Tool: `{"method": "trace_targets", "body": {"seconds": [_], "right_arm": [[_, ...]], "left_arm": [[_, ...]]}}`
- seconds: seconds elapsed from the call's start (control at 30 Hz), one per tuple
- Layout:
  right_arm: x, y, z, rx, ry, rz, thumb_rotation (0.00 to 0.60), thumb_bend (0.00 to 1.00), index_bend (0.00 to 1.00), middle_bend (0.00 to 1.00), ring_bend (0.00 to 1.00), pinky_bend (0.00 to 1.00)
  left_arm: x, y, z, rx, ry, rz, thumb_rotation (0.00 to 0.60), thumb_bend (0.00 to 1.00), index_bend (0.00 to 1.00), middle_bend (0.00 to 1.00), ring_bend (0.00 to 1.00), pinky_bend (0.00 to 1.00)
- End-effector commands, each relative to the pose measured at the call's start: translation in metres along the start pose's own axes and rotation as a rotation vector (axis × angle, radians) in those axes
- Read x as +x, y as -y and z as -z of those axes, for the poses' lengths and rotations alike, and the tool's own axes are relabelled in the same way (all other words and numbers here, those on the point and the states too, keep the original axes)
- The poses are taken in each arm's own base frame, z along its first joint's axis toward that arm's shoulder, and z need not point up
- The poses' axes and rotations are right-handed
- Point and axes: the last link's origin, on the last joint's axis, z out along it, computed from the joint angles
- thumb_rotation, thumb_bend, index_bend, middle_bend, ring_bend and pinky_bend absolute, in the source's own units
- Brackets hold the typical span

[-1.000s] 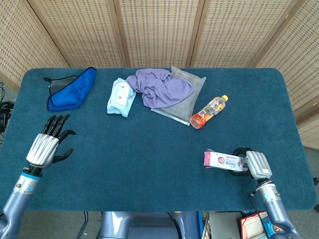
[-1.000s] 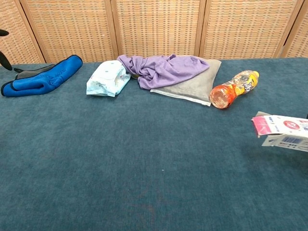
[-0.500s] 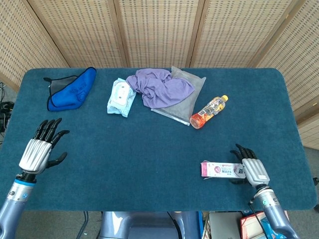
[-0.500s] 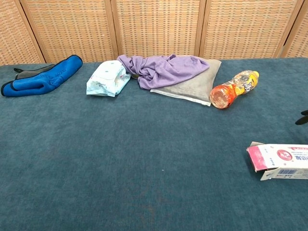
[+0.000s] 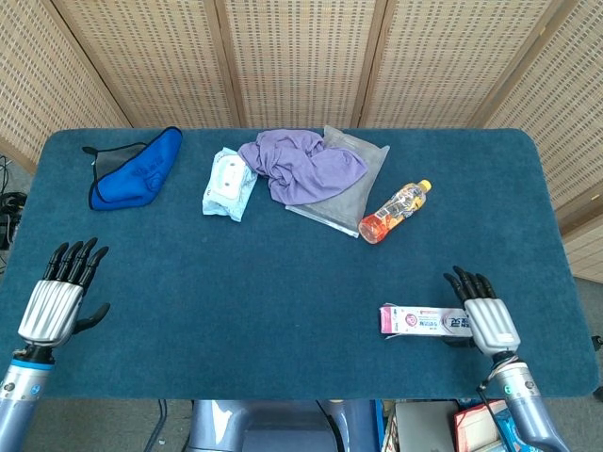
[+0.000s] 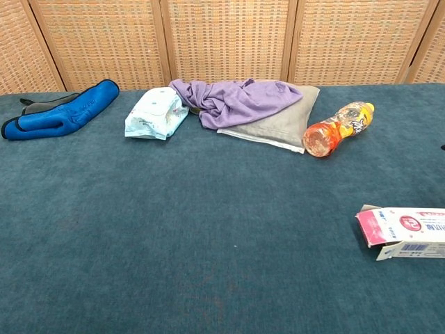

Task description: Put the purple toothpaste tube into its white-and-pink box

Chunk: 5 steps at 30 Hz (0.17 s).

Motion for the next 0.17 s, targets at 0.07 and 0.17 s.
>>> {"method": "trace_targets", "body": {"seconds": [0.07, 0.17], "right_arm": [[0.009, -0.002, 0.013, 0.014, -0.115, 0.103, 0.6, 0.09, 0.0, 0.0, 0.0, 0.0], [0.014, 0.0, 0.022, 0.013, -0.171, 0.113, 0.6, 0.09, 0.0, 0.0, 0.0, 0.0]], "left_arm": [[-0.002, -0.003, 0.022, 0.046, 0.01, -0.003, 0.6, 0.27, 0.0, 0.0, 0.0, 0.0], [-0.006, -0.005, 0.034, 0.063, 0.016, 0.01, 0.6, 0.27, 0.0, 0.0, 0.0, 0.0]]}}
